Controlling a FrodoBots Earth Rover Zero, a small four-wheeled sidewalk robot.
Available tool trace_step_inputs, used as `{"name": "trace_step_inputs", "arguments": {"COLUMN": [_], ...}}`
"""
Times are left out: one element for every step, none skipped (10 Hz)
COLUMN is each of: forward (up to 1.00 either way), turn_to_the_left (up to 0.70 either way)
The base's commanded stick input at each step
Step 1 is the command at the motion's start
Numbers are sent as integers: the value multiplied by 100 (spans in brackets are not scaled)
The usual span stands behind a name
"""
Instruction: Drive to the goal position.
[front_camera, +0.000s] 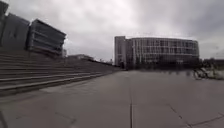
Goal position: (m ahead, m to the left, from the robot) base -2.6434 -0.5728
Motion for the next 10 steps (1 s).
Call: {"name": "trace_step_inputs", "arguments": {"forward": [100,100,100,100,88,5,0,0,0,0], "turn_to_the_left": [-36,-36,-36,-36,-43,-97,-100,-100,-100,-100]}}
